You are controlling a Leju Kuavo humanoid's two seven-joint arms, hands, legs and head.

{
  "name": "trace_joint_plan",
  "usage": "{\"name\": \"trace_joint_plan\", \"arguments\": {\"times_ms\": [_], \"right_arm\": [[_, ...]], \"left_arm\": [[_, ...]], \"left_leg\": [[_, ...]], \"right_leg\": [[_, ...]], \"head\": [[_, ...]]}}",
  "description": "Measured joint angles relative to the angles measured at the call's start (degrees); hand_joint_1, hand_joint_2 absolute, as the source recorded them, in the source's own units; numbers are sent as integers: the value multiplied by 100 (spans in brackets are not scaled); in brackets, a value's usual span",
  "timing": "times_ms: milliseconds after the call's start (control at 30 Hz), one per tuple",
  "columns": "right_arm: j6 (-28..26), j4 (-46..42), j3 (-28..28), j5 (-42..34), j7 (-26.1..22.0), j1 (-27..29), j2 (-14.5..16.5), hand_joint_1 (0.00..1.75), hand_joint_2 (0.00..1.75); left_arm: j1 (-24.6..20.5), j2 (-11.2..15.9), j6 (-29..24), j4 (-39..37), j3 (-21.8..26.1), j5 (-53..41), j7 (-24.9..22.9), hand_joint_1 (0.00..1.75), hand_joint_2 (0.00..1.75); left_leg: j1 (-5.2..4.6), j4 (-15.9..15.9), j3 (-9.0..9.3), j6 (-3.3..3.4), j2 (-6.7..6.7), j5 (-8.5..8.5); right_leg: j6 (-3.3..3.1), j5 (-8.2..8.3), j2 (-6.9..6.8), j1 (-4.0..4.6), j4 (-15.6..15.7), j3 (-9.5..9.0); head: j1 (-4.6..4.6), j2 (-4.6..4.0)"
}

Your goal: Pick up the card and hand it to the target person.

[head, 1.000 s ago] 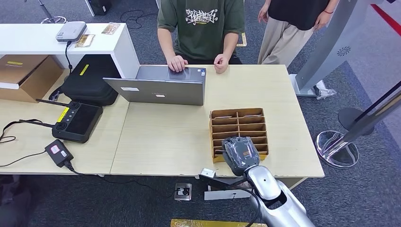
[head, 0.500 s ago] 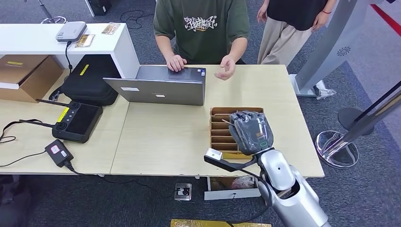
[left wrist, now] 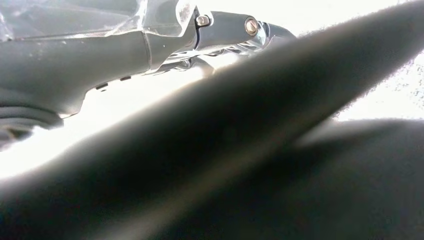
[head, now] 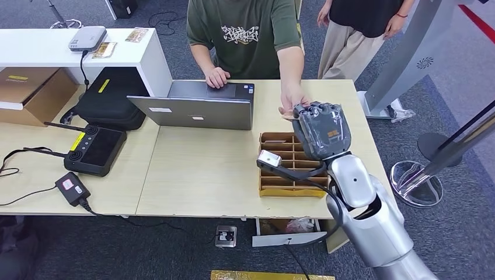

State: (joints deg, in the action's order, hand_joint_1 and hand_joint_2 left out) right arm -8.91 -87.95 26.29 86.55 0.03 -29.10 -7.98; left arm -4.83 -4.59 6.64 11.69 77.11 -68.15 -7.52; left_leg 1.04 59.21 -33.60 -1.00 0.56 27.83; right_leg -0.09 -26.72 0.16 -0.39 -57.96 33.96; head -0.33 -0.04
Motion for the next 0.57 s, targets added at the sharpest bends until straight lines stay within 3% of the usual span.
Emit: {"name": "trace_joint_plan", "arguments": {"times_ms": [33,333,467,567], "right_arm": [[-3,14,0,19,10,0,10,0,175],[-423,26,-14,-439,-157,143,65,0,175],[-1009,-108,-174,-1557,-666,400,133,0,175],[-1002,-166,-314,-2616,-1139,582,218,0,175]], "left_arm": [[0,-2,0,0,0,-4,0,0,0],[4,-23,0,0,0,28,2,0,0],[6,-44,0,0,0,40,22,0,0],[6,-50,0,0,2,52,22,0,0]], "left_leg": [[0,0,0,0,0,0],[0,0,2,0,0,0],[0,0,1,0,1,1],[0,0,2,0,0,1]], "right_leg": [[0,0,0,0,0,0],[0,0,1,0,1,1],[0,0,0,0,0,0],[0,-1,0,0,1,1]], "head": [[-1,0],[-1,0],[-1,0],[-1,0]]}}
